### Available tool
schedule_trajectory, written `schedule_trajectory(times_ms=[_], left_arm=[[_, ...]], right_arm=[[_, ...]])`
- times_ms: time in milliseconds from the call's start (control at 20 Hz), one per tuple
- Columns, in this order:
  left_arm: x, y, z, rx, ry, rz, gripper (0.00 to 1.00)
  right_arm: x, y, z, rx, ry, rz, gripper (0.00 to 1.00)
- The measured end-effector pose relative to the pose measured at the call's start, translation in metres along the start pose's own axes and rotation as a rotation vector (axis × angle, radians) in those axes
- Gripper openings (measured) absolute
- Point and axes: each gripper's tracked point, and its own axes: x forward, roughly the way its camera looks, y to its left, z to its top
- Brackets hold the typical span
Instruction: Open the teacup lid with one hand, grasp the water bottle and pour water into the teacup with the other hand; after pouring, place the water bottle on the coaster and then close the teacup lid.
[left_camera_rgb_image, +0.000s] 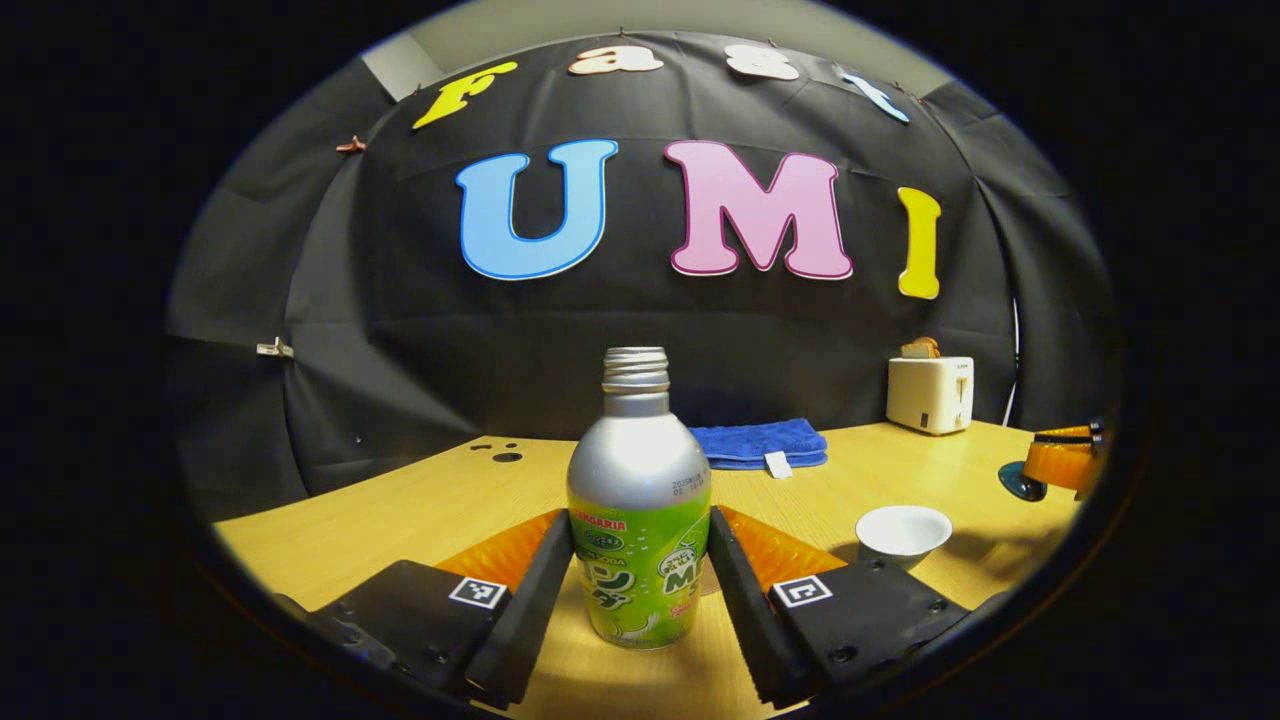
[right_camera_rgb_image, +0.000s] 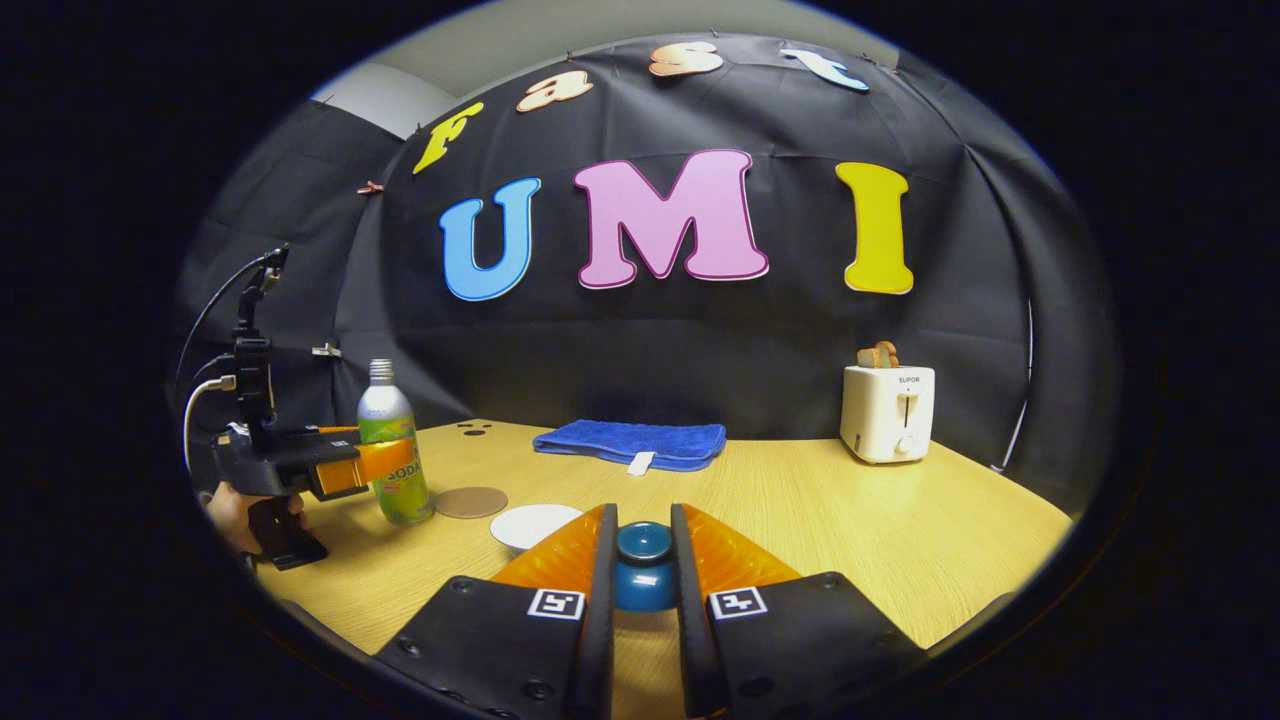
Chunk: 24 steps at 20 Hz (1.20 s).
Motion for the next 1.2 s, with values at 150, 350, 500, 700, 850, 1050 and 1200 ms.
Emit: schedule_trajectory(times_ms=[150,350,500,700,850,1050,1200], left_arm=[[-0.008,-0.001,0.016,0.146,-0.008,-0.002,0.81],[-0.013,-0.01,0.022,0.492,0.008,-0.026,0.81],[-0.015,-0.022,0.021,0.793,0.005,-0.033,0.8],[-0.013,-0.039,0.011,1.029,0.026,-0.09,0.8],[-0.013,-0.053,0.01,1.193,0.009,-0.115,0.81],[0.002,-0.064,0.011,1.346,-0.009,-0.143,0.81],[0.004,-0.074,0.008,1.441,-0.023,-0.155,0.81]], right_arm=[[0.001,-0.002,-0.001,0.0,0.0,-0.005,0.31],[0.0,-0.001,-0.001,0.001,0.002,0.006,0.31],[-0.001,-0.011,0.0,0.001,0.001,-0.012,0.31],[-0.002,-0.028,0.0,0.001,0.001,-0.038,0.31],[-0.002,-0.038,0.0,0.001,0.002,-0.055,0.3],[-0.003,-0.044,0.0,0.001,0.001,-0.064,0.31],[-0.002,-0.045,0.001,0.002,0.001,-0.062,0.31]])
